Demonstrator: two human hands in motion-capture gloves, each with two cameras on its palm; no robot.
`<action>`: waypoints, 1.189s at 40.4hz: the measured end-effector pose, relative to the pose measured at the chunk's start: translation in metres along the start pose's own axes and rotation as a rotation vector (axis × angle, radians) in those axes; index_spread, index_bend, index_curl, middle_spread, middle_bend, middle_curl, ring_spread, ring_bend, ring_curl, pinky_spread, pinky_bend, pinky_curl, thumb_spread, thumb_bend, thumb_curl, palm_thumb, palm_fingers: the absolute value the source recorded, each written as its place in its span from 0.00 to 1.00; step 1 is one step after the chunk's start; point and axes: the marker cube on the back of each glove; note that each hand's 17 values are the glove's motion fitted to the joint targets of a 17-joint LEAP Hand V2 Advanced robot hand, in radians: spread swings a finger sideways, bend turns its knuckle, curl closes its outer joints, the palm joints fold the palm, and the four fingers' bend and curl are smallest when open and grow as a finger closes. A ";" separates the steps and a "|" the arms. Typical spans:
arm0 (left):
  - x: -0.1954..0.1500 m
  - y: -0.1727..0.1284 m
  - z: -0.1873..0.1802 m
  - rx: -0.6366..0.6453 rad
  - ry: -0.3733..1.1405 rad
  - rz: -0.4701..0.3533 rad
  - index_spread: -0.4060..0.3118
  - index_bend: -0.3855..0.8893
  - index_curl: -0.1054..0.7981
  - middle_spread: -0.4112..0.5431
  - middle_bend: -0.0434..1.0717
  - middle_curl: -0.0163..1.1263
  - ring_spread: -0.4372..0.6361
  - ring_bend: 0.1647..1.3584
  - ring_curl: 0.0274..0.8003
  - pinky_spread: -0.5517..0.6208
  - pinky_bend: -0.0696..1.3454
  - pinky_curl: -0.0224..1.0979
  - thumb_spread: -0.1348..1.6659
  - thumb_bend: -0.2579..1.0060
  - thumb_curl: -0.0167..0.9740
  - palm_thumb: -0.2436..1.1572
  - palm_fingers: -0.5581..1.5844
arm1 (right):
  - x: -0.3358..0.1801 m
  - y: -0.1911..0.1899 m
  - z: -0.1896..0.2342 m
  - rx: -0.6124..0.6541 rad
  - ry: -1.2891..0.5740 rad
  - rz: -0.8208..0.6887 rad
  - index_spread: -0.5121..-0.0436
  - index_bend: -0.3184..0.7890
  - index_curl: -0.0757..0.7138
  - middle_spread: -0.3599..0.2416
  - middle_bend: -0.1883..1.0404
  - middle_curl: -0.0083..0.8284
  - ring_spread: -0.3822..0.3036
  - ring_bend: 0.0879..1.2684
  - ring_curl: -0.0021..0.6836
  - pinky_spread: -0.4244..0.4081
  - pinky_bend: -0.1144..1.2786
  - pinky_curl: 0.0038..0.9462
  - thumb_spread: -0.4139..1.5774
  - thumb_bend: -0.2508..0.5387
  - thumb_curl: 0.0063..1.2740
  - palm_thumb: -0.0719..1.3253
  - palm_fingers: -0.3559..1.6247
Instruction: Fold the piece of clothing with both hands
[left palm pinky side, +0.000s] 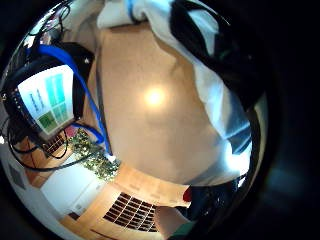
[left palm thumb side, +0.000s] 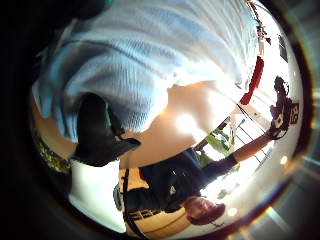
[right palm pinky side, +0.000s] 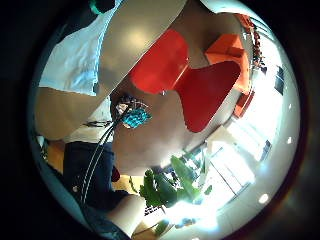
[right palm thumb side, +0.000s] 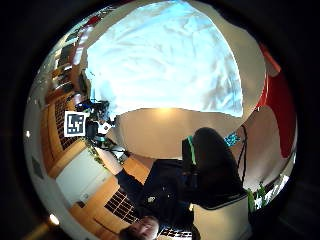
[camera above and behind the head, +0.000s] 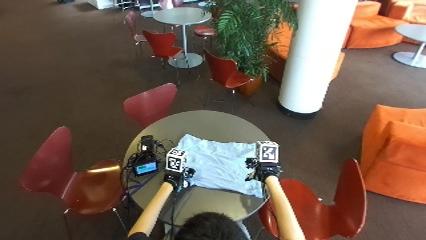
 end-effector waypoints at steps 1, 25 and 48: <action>-0.001 -0.002 -0.001 0.041 -0.013 -0.021 0.36 0.44 0.43 0.40 0.29 0.31 0.43 0.32 0.35 0.44 0.49 0.35 0.68 0.23 0.40 0.58 0.52 | -0.001 -0.001 0.001 0.002 0.000 -0.011 0.38 0.40 0.39 0.54 0.31 0.43 0.56 0.30 0.48 0.68 0.41 0.36 0.78 0.30 0.30 0.50 0.32; 0.013 0.001 -0.080 0.296 -0.162 -0.037 0.24 0.42 0.54 0.16 0.35 0.44 0.11 0.28 0.48 0.13 0.49 0.38 0.46 0.23 0.66 0.84 0.82 | -0.041 -0.001 0.047 -0.050 0.087 -0.119 0.51 0.44 0.48 0.39 0.40 0.52 0.36 0.33 0.53 0.53 0.31 0.33 0.77 0.31 0.33 0.57 0.50; 0.013 0.023 -0.098 0.329 -0.169 -0.049 0.23 0.42 0.57 0.13 0.34 0.48 0.09 0.28 0.53 0.12 0.50 0.40 0.43 0.19 0.76 0.86 0.82 | -0.047 -0.050 0.075 0.308 0.193 -0.087 0.53 0.44 0.51 0.28 0.34 0.56 0.22 0.33 0.59 0.22 0.45 0.39 0.63 0.35 0.44 0.74 0.74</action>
